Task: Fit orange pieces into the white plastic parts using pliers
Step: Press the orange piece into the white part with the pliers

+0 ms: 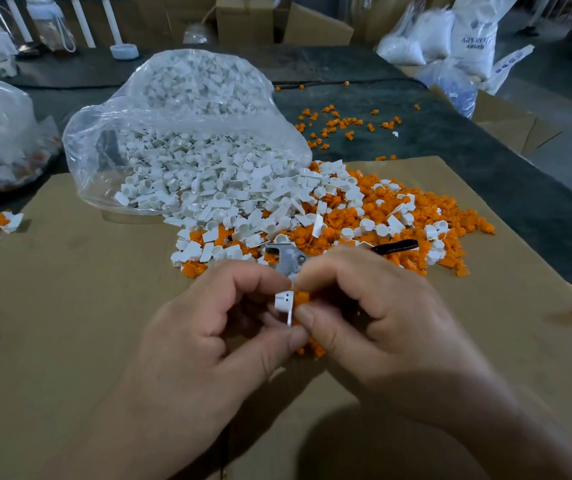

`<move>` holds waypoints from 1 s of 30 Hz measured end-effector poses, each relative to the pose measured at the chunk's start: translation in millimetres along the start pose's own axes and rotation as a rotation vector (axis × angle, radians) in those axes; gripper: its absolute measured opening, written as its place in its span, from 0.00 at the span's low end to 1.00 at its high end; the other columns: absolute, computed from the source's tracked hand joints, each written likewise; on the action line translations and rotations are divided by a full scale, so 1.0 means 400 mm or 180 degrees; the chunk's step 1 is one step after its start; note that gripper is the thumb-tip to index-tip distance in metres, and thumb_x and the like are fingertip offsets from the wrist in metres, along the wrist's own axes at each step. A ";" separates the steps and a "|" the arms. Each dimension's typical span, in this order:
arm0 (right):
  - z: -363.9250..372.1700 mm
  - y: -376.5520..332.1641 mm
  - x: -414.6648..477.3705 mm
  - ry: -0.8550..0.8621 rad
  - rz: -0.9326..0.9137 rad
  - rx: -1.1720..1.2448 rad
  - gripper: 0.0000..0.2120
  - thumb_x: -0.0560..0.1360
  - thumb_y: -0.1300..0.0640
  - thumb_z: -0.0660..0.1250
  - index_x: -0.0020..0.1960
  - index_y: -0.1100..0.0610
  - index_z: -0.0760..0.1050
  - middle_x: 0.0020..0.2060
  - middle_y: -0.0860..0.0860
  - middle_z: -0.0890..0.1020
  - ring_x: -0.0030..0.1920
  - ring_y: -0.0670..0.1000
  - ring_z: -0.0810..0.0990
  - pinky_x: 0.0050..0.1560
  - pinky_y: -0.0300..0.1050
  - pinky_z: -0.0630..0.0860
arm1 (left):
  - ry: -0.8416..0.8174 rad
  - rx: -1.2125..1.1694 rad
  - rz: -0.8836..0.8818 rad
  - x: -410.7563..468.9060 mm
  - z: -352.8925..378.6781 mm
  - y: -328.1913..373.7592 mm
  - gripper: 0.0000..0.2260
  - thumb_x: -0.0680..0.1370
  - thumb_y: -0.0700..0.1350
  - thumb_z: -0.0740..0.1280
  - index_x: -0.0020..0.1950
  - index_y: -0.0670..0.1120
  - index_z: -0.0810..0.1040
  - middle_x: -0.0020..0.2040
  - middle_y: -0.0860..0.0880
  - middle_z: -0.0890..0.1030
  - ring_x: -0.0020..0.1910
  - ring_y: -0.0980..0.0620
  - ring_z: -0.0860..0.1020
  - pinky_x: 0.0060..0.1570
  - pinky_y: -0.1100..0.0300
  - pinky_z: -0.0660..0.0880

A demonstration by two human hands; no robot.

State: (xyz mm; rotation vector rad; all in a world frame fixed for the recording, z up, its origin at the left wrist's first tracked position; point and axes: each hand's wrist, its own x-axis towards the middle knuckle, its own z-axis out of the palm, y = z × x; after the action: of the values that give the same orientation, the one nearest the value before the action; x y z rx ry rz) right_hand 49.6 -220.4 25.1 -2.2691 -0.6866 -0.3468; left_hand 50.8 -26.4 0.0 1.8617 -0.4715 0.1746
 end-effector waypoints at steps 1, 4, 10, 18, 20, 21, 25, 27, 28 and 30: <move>-0.001 -0.001 0.001 0.0025 -0.0061 -0.0101 0.06 0.76 0.49 0.63 0.53 0.46 0.72 0.44 0.40 0.74 0.43 0.44 0.75 0.37 0.38 0.72 | 0.0013 -0.0431 -0.0169 0.002 0.003 0.003 0.18 0.65 0.67 0.75 0.51 0.64 0.80 0.38 0.55 0.82 0.33 0.58 0.80 0.35 0.65 0.78; -0.007 0.001 0.004 0.0046 -0.0549 -0.0500 0.09 0.78 0.54 0.63 0.56 0.55 0.75 0.49 0.47 0.77 0.46 0.47 0.77 0.40 0.45 0.75 | -0.0266 -0.1400 -0.0605 0.009 -0.002 0.009 0.20 0.63 0.61 0.81 0.46 0.51 0.83 0.34 0.46 0.82 0.30 0.49 0.80 0.30 0.58 0.78; -0.005 -0.006 0.005 0.0077 -0.0999 -0.1224 0.08 0.80 0.59 0.64 0.52 0.61 0.80 0.45 0.55 0.80 0.43 0.56 0.78 0.39 0.53 0.75 | -0.0472 -0.2038 -0.1291 0.013 -0.016 0.025 0.24 0.55 0.56 0.85 0.39 0.44 0.81 0.28 0.42 0.76 0.22 0.49 0.75 0.21 0.62 0.72; 0.010 -0.009 0.008 -0.0053 -0.0189 -0.0232 0.09 0.79 0.50 0.58 0.44 0.50 0.74 0.37 0.40 0.71 0.37 0.43 0.72 0.34 0.36 0.67 | -0.0383 -0.1071 -0.0401 0.011 0.006 0.025 0.06 0.64 0.54 0.72 0.40 0.62 0.82 0.33 0.61 0.81 0.32 0.64 0.79 0.34 0.74 0.73; 0.009 -0.002 0.008 -0.0024 -0.0307 -0.0128 0.07 0.79 0.53 0.60 0.48 0.52 0.76 0.41 0.42 0.74 0.41 0.43 0.74 0.37 0.40 0.72 | -0.0416 -0.0973 -0.0346 0.008 0.007 0.009 0.06 0.65 0.55 0.72 0.41 0.64 0.82 0.34 0.62 0.82 0.33 0.65 0.79 0.35 0.74 0.73; 0.008 0.001 0.007 -0.0005 -0.0363 -0.0122 0.06 0.79 0.53 0.61 0.49 0.53 0.76 0.43 0.44 0.75 0.43 0.44 0.75 0.39 0.42 0.73 | -0.0378 -0.0962 -0.0365 0.008 0.007 0.007 0.07 0.65 0.56 0.72 0.41 0.64 0.82 0.35 0.62 0.82 0.34 0.66 0.79 0.35 0.75 0.73; 0.005 0.008 0.004 -0.0039 -0.0373 -0.0125 0.07 0.80 0.54 0.61 0.52 0.55 0.77 0.45 0.45 0.76 0.44 0.44 0.75 0.40 0.42 0.73 | -0.0338 -0.0695 -0.0310 0.012 0.012 -0.006 0.08 0.64 0.58 0.71 0.43 0.68 0.81 0.36 0.64 0.82 0.36 0.67 0.79 0.37 0.75 0.73; 0.005 0.010 0.004 -0.0051 -0.0435 -0.0150 0.07 0.80 0.56 0.62 0.51 0.57 0.78 0.44 0.47 0.76 0.43 0.46 0.75 0.39 0.43 0.73 | -0.0400 -0.0462 -0.0278 0.014 0.015 -0.014 0.09 0.64 0.60 0.69 0.43 0.71 0.80 0.37 0.66 0.81 0.37 0.67 0.79 0.40 0.72 0.73; 0.004 0.010 0.004 -0.0047 -0.0486 -0.0184 0.07 0.80 0.57 0.62 0.50 0.58 0.78 0.44 0.47 0.77 0.42 0.46 0.76 0.39 0.44 0.73 | -0.0444 -0.0338 -0.0252 0.015 0.016 -0.019 0.10 0.64 0.60 0.69 0.43 0.73 0.79 0.38 0.68 0.81 0.38 0.67 0.79 0.42 0.69 0.73; 0.003 0.009 0.004 -0.0075 -0.0535 -0.0281 0.07 0.80 0.58 0.63 0.49 0.59 0.78 0.43 0.48 0.77 0.41 0.47 0.76 0.37 0.45 0.73 | -0.0433 -0.0308 -0.0257 0.020 0.019 -0.012 0.11 0.63 0.61 0.68 0.43 0.76 0.78 0.38 0.70 0.80 0.40 0.69 0.78 0.46 0.63 0.72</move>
State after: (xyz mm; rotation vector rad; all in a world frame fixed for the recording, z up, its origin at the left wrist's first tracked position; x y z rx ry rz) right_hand 53.1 -221.1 22.9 -2.3073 -0.8930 -0.4390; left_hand 58.9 -33.9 -4.0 1.8009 -0.4887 -0.0290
